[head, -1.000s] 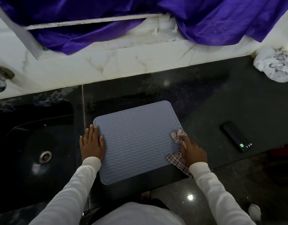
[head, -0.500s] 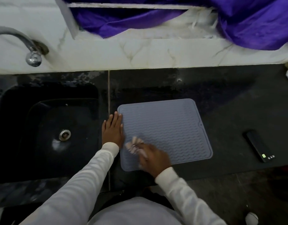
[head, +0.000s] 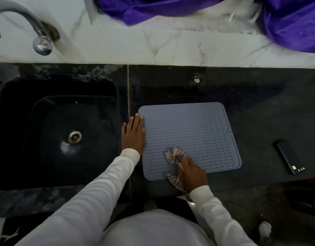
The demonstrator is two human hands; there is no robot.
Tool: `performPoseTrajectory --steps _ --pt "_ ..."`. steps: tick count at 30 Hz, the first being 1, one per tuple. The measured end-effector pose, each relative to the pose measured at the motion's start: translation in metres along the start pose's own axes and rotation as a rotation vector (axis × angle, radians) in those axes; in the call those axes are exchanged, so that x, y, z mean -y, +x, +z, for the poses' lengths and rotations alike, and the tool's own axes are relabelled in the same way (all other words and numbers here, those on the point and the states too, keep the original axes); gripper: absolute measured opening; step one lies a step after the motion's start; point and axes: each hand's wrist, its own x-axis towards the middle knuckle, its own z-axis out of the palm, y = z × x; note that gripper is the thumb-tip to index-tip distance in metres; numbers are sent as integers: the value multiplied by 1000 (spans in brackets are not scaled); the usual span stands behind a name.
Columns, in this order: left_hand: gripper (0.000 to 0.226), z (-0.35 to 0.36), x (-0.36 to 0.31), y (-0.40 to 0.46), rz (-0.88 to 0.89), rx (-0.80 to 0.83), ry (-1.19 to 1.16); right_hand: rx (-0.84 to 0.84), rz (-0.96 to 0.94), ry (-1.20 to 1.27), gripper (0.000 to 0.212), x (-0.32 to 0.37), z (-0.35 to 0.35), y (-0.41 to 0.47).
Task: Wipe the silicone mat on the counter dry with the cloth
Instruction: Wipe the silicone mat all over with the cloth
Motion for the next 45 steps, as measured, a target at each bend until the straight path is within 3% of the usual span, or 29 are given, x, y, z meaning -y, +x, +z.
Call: performPoseTrajectory --steps 3,6,12,18,22,25,27,30,32,38,45 --pt "57 -3 1 0 5 12 8 1 161 47 49 -43 -11 -1" --pt "53 -3 -1 0 9 23 25 -2 290 86 39 -89 -23 -2" --pt "54 0 -3 1 -20 49 49 24 419 31 45 -147 -35 3" --pt "54 -2 -4 1 -20 33 44 36 543 137 39 -167 -42 5" --pt "52 -7 -6 2 -19 26 29 -104 441 260 37 -128 -65 23" --pt "49 -14 -9 6 -21 26 35 -180 241 448 33 -56 -74 62" --pt "47 -20 -9 12 -20 3 44 -146 73 515 34 3 -67 95" --pt "47 -25 -10 20 -18 8 124 -92 -76 410 43 82 -35 143" --pt "44 -26 -9 21 -7 27 208 -66 -75 305 49 117 -18 165" --pt "47 -16 -2 21 56 -20 183 -80 -79 82 55 118 -3 180" --pt "61 -14 6 20 65 -29 146 -113 -49 -13 60 81 -10 187"
